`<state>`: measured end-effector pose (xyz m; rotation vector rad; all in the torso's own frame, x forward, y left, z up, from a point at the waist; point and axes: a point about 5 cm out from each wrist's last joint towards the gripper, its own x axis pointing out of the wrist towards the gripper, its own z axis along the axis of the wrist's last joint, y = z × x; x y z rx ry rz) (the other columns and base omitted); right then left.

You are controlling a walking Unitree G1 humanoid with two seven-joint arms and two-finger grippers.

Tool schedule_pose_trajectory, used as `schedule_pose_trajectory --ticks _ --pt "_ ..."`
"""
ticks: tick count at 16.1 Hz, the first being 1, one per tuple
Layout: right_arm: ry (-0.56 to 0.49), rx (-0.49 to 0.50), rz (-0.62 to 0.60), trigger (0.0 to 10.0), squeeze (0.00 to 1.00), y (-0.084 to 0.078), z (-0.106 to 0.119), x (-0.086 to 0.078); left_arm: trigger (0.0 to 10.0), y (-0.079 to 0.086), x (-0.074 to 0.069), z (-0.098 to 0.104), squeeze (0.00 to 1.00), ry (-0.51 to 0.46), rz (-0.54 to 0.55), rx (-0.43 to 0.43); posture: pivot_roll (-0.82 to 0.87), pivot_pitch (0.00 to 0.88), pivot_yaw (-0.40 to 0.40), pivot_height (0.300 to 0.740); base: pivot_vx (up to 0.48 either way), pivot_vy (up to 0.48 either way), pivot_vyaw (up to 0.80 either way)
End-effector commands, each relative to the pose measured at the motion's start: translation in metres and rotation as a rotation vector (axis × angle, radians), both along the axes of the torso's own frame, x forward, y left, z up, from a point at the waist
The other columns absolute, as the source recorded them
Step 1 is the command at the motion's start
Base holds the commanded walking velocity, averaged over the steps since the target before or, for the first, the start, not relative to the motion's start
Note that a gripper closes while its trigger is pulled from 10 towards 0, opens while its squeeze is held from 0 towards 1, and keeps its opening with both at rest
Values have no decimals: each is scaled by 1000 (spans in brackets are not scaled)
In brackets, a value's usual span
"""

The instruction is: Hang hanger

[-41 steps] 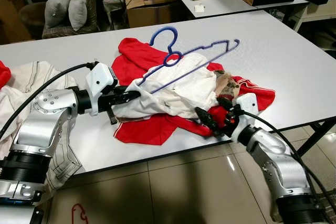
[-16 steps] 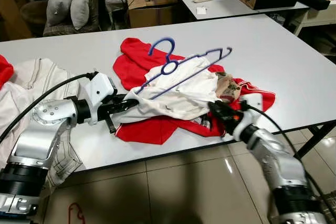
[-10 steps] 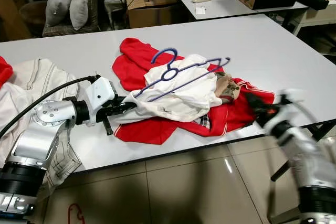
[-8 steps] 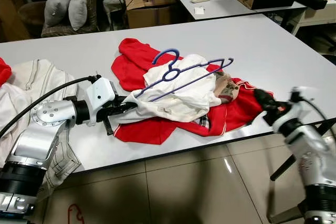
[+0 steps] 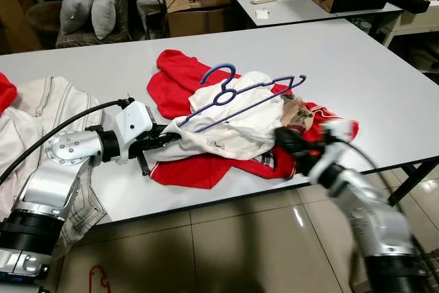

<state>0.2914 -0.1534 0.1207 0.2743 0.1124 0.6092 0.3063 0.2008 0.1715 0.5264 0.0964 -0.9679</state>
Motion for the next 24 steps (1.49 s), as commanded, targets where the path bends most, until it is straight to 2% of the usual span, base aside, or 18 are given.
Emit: schedule_pose_trajectory --ticks 1,3,4,6,10,11,12,13,14,15,16,17,24 --pt "-37 -24 -13 10000 1000 1 4 1 0 -1 2 4 0 -19 0 7 13 0 41 740 0 0 0" --pt "-29 -3 -29 10000 1000 4 2 3 0 -2 1 4 0 -18 2 6 15 0 40 740 0 0 0" --pt "3 -52 -56 10000 1000 3 -5 5 0 -1 0 3 0 -16 3 9 18 0 36 740 0 0 0" --pt "0 -72 -77 10000 1000 2 -5 7 0 0 0 3 0 -15 6 13 22 0 34 740 0 0 0" --pt "80 -107 -73 10000 1000 4 -15 7 0 1 0 2 0 -14 10 19 21 0 35 740 0 0 0" --pt "103 -72 -42 10000 0 9 -18 7 0 1 0 2 0 -13 10 20 21 0 37 740 0 0 0" --pt "115 -50 -36 10000 0 12 -20 9 0 1 1 2 0 -12 10 21 22 0 38 740 0 0 0" --pt "135 -79 -68 10000 0 10 -24 14 0 1 1 2 0 -13 8 24 22 0 38 740 0 0 0" --pt "163 -77 -114 8471 0 9 -26 21 0 0 1 2 0 -14 6 26 24 0 39 740 0 0 0" --pt "176 -62 -140 3294 0 9 -25 25 0 1 1 2 0 -14 5 27 26 0 38 740 0 0 0" --pt "174 -43 -149 0 0 9 -22 29 0 1 2 2 0 -15 6 28 27 0 38 740 0 0 0" --pt "169 -11 -147 0 0 11 -20 31 0 2 2 2 0 -14 8 31 30 0 37 740 0 0 0" --pt "196 12 -121 0 0 11 -25 26 0 2 1 2 0 -14 7 40 27 0 39 740 0 0 0"
